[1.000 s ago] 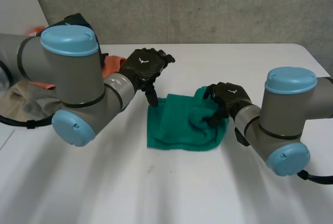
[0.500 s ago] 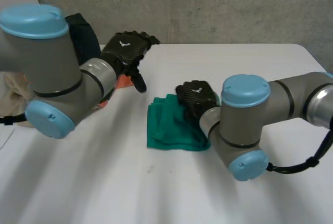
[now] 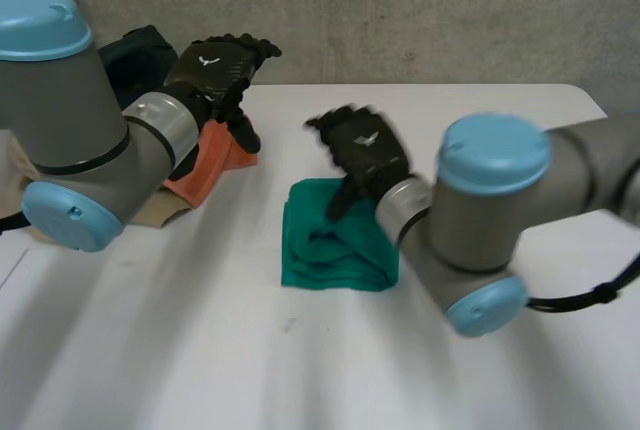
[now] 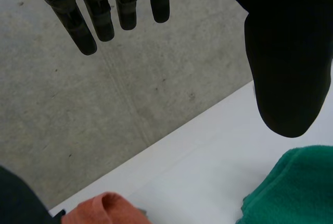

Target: Fold the laundry.

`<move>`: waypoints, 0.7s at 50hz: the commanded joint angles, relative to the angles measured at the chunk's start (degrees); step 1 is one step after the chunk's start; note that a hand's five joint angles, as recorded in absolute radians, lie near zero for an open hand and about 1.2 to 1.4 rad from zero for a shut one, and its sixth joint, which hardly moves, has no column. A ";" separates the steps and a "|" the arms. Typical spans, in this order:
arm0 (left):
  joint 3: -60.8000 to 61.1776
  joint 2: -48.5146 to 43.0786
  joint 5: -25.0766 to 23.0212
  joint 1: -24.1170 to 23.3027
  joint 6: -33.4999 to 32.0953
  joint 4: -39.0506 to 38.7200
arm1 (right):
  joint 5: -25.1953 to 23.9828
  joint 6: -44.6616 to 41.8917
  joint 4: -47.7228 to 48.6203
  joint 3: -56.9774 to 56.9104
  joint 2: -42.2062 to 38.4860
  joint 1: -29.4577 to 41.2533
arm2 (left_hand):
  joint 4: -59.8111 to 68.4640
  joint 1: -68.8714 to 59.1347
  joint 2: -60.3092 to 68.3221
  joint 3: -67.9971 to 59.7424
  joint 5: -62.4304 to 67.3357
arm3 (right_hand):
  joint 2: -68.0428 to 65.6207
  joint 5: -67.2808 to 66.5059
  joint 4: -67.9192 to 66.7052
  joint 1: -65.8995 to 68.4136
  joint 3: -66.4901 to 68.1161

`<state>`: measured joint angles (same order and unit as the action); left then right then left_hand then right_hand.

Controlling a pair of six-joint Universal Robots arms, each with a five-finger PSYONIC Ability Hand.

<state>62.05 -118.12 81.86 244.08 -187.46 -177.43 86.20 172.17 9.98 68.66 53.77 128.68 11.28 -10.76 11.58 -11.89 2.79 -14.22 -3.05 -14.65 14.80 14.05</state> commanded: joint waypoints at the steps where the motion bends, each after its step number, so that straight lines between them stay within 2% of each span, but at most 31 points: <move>1: -4.92 -3.86 0.75 -5.53 -0.10 0.59 | 2.75 13.36 -11.73 -0.28 3.18 -7.12 | -1.28 0.76 -1.58 1.89 -2.79 | 4.22 3.05 4.65 -4.80 -4.05; 3: -6.59 -5.62 1.45 -7.20 -0.18 1.29 | 2.57 14.50 -14.19 -0.63 2.57 -8.18 | -1.28 0.76 -1.58 1.89 -2.79 | 4.22 3.05 4.65 -4.80 -4.05; 8: -14.13 -13.78 6.80 -12.56 -0.80 8.22 | 0.56 15.56 -16.40 -2.47 -0.59 -9.85 | -1.28 0.76 -1.58 1.89 -2.79 | 4.22 3.05 4.65 -4.80 -4.05; 16: -22.32 -23.81 13.75 -15.65 -0.88 20.00 | -3.49 14.69 -17.28 -6.78 -6.47 -9.24 | -1.28 0.76 -1.58 1.89 -2.79 | 4.22 3.05 4.65 -4.80 -4.05; 27: -22.15 -27.86 18.77 -14.60 -3.08 22.74 | -1.65 7.76 -20.62 -11.26 -13.69 -8.36 | -1.28 0.76 -1.58 1.89 -2.79 | 4.22 3.05 4.65 -4.80 -4.05; 35: -21.01 -24.80 18.86 -14.42 -4.14 24.59 | -1.03 4.14 -21.06 -10.66 -10.46 -8.27 | -1.28 0.76 -1.58 1.89 -2.79 | 4.22 3.05 4.65 -4.80 -4.05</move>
<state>40.14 -145.66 100.89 229.60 -191.33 -153.70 84.67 178.11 -11.07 57.05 40.29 120.48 11.28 -10.76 11.58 -11.89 2.79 -11.84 -2.76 -12.00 12.90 11.96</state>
